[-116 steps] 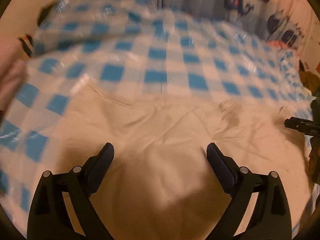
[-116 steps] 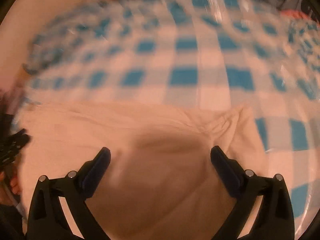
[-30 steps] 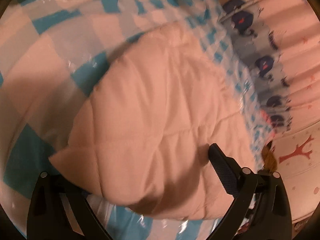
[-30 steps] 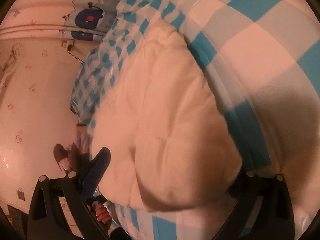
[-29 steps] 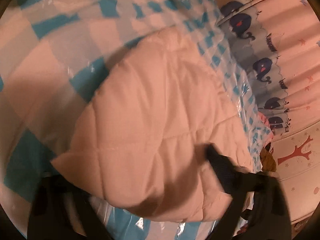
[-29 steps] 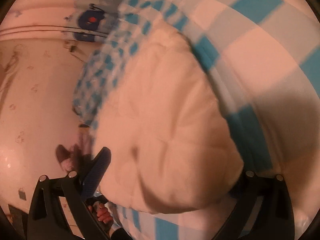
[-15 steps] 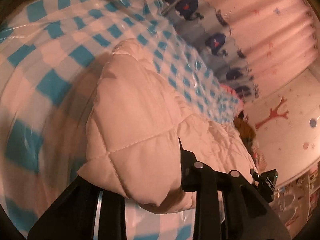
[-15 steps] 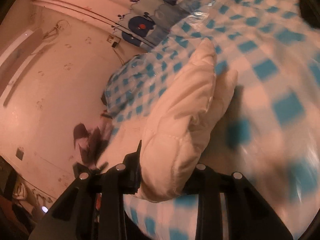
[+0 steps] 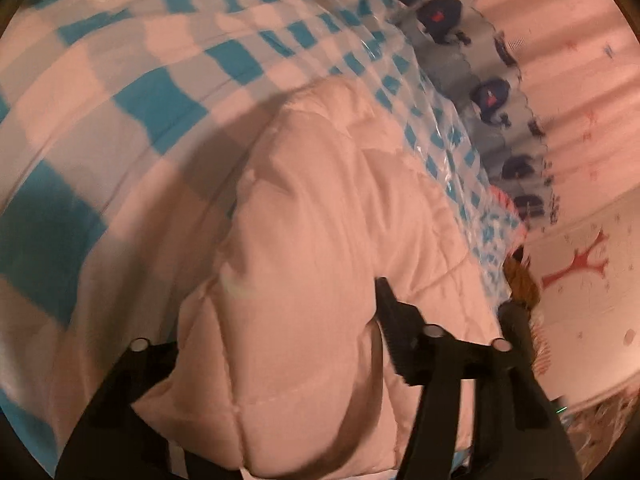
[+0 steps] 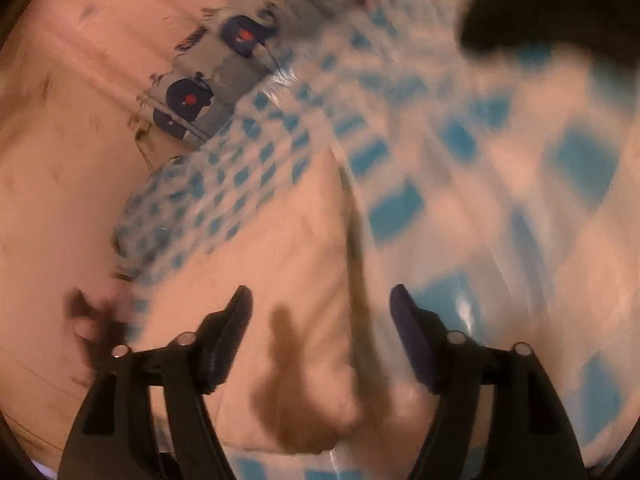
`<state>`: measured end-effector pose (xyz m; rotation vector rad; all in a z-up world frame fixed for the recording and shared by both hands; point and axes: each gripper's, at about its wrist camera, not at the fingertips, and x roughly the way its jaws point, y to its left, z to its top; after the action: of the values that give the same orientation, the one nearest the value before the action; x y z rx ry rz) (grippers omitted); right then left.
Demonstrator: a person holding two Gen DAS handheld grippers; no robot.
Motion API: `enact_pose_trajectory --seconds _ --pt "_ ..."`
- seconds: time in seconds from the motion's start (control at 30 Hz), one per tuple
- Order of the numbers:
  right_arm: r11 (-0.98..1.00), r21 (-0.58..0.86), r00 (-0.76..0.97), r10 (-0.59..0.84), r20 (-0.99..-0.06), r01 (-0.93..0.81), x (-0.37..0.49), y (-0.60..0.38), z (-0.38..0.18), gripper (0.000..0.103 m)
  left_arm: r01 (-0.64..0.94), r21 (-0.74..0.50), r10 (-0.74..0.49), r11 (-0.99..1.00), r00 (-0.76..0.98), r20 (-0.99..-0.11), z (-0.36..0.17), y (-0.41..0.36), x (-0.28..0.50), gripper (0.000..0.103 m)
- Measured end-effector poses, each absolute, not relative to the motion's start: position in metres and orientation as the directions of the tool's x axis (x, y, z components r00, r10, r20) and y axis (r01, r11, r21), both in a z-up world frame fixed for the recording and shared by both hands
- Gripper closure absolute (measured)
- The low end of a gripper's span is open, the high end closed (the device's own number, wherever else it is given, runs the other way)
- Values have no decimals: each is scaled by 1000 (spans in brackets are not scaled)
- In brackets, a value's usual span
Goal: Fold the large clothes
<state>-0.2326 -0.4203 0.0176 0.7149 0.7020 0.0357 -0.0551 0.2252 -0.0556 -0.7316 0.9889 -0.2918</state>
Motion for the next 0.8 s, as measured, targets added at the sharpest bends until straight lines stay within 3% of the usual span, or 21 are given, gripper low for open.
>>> enact_pose_trajectory --seconds 0.07,0.1,0.23,0.33,0.37,0.43,0.53,0.6,0.7,0.8 --pt "845 528 759 286 -585 88 -208 -378 46 26 -82 -697 -556 713 539 -632 -63 226 -54 68" --pt "874 485 748 298 -594 37 -196 -358 54 19 -81 -713 -568 697 545 -617 -63 229 -55 70" --pt "922 314 612 384 -691 -225 -106 -235 55 18 -22 -728 -578 685 592 -562 -52 229 -61 77" --pt "948 201 521 305 -798 -247 -45 -179 7 18 -9 -729 -580 684 600 -551 -51 231 -64 77" --pt "958 159 474 259 -842 -240 -31 -170 -19 9 -7 -737 -587 676 600 -544 -52 231 -64 77" --pt "955 182 432 269 -861 -234 -18 -168 -61 7 5 -752 -601 659 604 -523 -51 232 -64 77" --pt "953 189 385 270 -882 -235 -20 -171 -55 7 -3 -726 -580 687 600 -551 -51 228 -63 77" --pt "942 241 370 315 -874 -233 -22 -178 -32 7 -19 -736 -585 676 593 -553 -52 230 -62 75" --pt "945 249 503 325 -801 -213 -15 -183 17 7 -40 -730 -571 683 595 -566 -52 231 -61 68" --pt "959 203 446 272 -853 -195 32 -171 4 7 -84 -712 -532 697 606 -592 -55 233 -59 54"
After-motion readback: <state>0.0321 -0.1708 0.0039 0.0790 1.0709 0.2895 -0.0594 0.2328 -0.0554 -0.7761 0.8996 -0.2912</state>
